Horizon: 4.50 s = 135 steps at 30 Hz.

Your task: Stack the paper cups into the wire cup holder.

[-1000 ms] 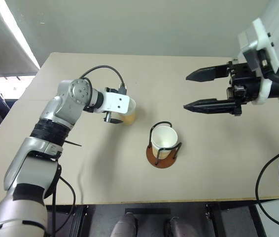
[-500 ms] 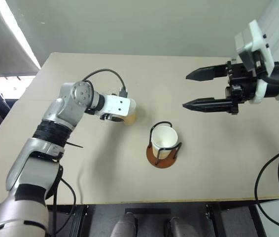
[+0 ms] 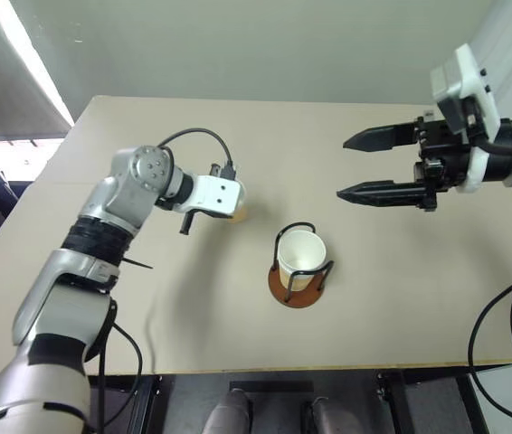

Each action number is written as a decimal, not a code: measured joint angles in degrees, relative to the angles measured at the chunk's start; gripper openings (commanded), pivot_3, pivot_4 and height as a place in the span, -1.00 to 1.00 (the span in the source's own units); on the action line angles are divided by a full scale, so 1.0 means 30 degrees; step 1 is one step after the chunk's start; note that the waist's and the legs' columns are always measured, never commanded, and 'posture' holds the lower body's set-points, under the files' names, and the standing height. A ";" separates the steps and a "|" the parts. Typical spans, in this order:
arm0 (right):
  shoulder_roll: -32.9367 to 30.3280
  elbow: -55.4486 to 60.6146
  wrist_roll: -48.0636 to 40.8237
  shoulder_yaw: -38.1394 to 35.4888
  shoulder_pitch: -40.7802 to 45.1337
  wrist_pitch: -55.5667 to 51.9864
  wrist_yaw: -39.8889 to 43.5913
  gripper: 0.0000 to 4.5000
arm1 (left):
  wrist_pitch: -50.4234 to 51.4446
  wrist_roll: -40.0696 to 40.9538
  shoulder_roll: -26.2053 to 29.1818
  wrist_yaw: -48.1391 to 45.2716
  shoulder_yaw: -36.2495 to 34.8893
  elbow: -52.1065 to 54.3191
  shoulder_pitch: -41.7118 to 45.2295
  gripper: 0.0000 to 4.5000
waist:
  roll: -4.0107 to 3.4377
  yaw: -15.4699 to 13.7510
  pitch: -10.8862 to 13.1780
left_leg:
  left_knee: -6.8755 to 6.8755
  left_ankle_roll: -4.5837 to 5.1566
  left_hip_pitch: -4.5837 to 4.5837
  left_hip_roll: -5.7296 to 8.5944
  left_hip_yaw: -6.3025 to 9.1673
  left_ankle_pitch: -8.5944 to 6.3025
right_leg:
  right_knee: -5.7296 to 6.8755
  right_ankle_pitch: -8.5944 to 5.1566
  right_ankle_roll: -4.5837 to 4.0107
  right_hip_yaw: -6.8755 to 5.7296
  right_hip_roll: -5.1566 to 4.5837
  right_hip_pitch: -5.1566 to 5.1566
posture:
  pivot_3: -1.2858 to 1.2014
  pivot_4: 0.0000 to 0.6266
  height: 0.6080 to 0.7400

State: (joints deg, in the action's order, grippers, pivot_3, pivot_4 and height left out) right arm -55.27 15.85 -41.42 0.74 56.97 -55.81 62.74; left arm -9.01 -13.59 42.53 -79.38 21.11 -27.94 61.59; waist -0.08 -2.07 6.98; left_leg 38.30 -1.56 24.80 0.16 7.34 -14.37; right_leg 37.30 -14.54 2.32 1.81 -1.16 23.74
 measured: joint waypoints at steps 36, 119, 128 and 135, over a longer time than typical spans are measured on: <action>-0.4923 0.5573 -0.3603 -0.3548 -0.4425 -0.0742 0.1718 0.84 | 1.1153 1.0977 0.1758 -0.3755 -0.1477 0.9556 0.2718 -0.98 | 0.0002 -0.0044 -0.0001 | 0.0250 0.0038 0.0042 0.0001 -0.0004 -0.0022 | 0.0191 0.0003 0.0038 0.0007 -0.0004 -0.0003 | 0.03 -0.52 1.00; -0.7332 0.3649 -0.2883 -0.6500 -0.6579 0.0234 -0.0458 0.84 | 0.7690 1.0599 -0.1960 -0.3701 0.3071 0.6744 0.3010 0.98 | 0.0002 -0.0407 -0.0001 | 0.0267 0.0047 0.0057 0.0008 -0.0017 -0.0028 | 0.0193 0.0007 0.0095 0.0014 -0.0009 -0.0014 | 0.03 -0.52 1.00; -0.5344 0.3120 -0.2496 -0.6498 -0.7675 0.0583 -0.2027 0.84 | 1.2193 1.2163 -0.1986 -0.0415 -0.2270 0.6456 0.2302 0.98 | -0.0008 -0.0339 -0.0007 | 0.0261 0.0043 0.0030 0.0006 -0.0042 -0.0025 | 0.0200 0.0008 0.0103 0.0026 -0.0003 -0.0014 | 0.03 -0.52 1.00; -0.1323 0.0798 -0.1082 -0.6311 -0.8033 0.1488 -0.5163 0.84 | 1.3999 1.2252 -0.1666 0.5211 -0.6590 0.6697 -0.1900 0.98 | -0.0005 -0.0298 -0.0012 | 0.0276 0.0050 -0.0109 0.0005 -0.0055 -0.0016 | 0.0212 0.0010 0.0105 0.0035 -0.0001 -0.0127 | 0.03 -0.52 1.00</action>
State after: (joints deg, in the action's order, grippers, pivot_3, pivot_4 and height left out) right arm -59.24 18.24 -44.66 -18.19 32.87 -51.35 47.25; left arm 32.99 23.17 37.53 -63.75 1.34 -7.85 55.89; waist -0.10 -2.97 6.94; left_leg 39.13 -1.41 24.47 0.17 7.17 -14.41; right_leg 37.94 -14.51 2.64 1.91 -1.17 23.36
